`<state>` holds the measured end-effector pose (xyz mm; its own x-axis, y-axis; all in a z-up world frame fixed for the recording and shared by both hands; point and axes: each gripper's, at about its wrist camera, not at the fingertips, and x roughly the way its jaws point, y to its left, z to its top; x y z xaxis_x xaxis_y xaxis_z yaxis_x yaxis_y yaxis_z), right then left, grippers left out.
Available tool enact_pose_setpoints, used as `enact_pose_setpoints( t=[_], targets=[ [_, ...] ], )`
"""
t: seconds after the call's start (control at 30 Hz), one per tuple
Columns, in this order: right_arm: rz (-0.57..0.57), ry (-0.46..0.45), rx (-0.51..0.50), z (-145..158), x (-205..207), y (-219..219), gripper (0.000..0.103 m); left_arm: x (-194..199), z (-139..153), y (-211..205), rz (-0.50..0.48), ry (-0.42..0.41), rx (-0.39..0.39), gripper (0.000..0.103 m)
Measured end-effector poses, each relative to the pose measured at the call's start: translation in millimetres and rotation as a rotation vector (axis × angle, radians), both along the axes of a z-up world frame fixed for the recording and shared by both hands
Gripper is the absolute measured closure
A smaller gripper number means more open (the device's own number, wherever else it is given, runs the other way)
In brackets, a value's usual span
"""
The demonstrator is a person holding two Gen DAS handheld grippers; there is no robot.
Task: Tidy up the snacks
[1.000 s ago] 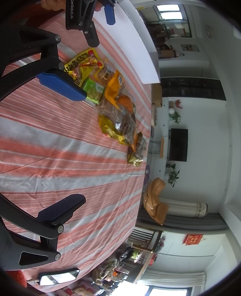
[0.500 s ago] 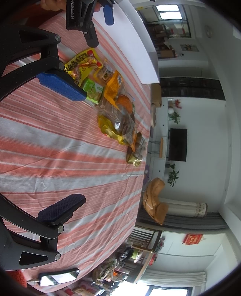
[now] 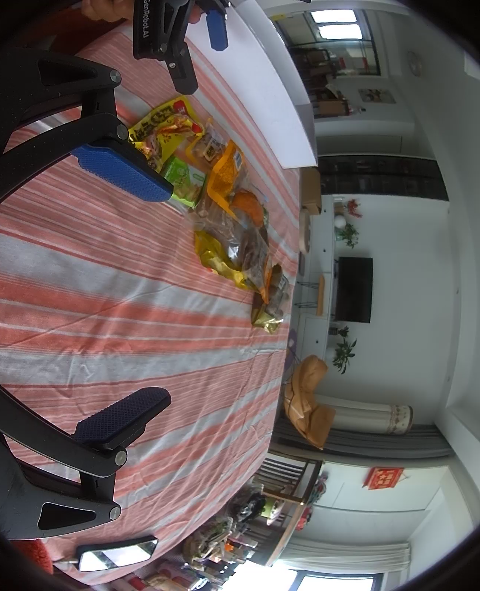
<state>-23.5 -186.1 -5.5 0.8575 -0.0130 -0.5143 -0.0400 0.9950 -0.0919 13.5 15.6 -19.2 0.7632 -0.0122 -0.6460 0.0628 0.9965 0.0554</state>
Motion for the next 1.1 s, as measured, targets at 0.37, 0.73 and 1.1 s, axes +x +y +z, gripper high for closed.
enact_pose_setpoints(
  t=[0.37, 0.73, 1.1],
  targets=[
    [0.001, 0.000, 0.001, 0, 0, 0, 0.001, 0, 0, 0, 0.000, -0.001, 0.000, 0.000],
    [0.003, 0.002, 0.000, -1, 0, 2, 0.001, 0, 0, 1, 0.000, -0.001, 0.000, 0.000],
    [-0.014, 0.037, 0.084, -3, 9, -23, 0.001, -3, -7, 38, 0.034, 0.052, -0.005, 0.000]
  ],
)
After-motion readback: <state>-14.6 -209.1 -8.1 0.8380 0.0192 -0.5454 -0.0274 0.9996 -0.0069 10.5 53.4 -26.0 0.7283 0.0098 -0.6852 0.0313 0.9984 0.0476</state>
